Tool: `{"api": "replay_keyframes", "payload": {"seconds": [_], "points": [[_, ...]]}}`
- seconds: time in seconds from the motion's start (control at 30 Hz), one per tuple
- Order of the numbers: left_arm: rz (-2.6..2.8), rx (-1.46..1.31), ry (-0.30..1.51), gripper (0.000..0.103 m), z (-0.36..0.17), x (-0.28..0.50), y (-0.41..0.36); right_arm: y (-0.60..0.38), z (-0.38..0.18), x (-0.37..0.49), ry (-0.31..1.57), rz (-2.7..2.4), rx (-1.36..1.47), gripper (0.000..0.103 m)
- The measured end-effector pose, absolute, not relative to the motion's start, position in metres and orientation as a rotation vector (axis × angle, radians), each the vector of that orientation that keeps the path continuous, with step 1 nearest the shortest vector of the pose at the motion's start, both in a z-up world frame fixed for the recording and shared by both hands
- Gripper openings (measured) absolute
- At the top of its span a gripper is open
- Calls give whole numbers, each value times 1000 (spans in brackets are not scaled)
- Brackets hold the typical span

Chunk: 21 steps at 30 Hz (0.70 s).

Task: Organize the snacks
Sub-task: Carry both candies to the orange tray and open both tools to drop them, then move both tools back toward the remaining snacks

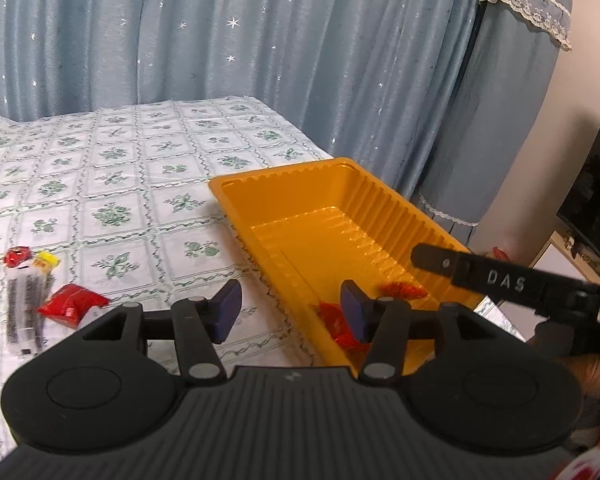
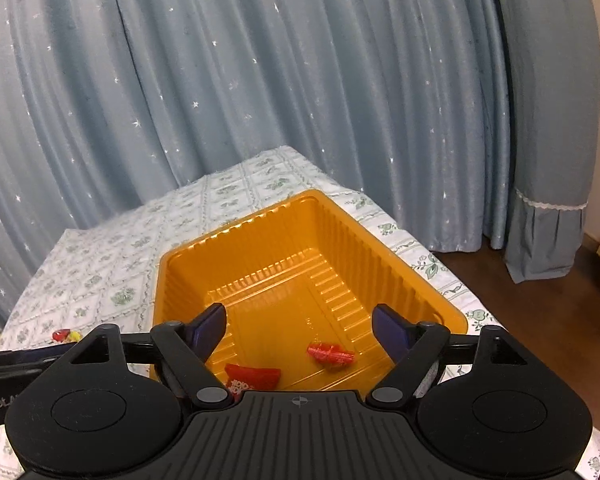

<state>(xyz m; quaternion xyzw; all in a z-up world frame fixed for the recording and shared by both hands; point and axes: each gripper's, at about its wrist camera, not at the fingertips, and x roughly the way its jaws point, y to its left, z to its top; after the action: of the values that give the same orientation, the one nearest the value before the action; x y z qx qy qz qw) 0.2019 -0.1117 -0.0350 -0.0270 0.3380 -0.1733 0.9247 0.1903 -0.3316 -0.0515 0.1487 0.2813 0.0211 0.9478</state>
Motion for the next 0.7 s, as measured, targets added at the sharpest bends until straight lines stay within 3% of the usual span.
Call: {"api": "replay_keyframes", "payload": {"seconds": [0.7], "points": [[-169, -62, 675, 70, -19, 107, -23, -263, -33, 107, 596, 147, 233, 80]]}}
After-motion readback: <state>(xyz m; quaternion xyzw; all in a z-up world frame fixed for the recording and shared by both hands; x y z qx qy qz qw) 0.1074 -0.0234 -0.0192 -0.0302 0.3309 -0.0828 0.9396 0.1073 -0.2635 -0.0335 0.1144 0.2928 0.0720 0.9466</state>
